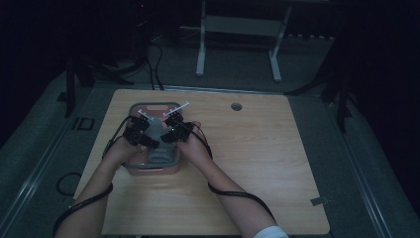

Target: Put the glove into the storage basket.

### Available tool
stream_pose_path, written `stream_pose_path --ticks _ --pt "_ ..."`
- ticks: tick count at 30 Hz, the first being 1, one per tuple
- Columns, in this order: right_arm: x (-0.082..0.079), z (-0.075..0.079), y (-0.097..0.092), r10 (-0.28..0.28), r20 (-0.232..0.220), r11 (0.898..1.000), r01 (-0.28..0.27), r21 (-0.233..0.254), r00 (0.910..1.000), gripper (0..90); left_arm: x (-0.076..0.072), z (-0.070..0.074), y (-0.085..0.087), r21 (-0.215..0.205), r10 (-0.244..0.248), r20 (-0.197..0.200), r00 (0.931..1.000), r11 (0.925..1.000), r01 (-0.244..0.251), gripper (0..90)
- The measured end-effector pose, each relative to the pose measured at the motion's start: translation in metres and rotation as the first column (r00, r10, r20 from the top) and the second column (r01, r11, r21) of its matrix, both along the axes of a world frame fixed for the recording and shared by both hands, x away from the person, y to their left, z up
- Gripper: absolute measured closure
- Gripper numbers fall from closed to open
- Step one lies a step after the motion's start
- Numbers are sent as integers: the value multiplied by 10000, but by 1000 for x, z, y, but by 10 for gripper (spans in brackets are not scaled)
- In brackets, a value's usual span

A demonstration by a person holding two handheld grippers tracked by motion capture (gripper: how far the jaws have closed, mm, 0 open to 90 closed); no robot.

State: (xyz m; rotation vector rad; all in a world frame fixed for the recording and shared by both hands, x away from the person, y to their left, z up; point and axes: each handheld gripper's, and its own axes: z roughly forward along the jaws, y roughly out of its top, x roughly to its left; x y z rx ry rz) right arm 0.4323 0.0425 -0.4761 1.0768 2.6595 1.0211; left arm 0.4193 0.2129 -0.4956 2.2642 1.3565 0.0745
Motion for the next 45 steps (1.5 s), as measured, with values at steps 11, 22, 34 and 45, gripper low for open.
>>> stream_pose_path --ticks 11,22,34,45 --pt "-6 24 -33 147 549 9927 -212 1185 9984 290 -11 10 6 565 570 1164 9916 9964 -639 239" --pt "-12 20 -67 674 771 9896 -765 1215 9947 143 -32 19 23 16 800 2927 9528 9964 -842 96" --pt "-23 27 -92 638 1337 9866 -827 1407 9890 143 -60 40 13 -859 1116 4725 8742 9931 -804 84" --pt "-41 33 -119 838 1765 9856 -1076 1300 9807 143 -81 42 -19 -1024 440 5151 8560 9947 105 84"
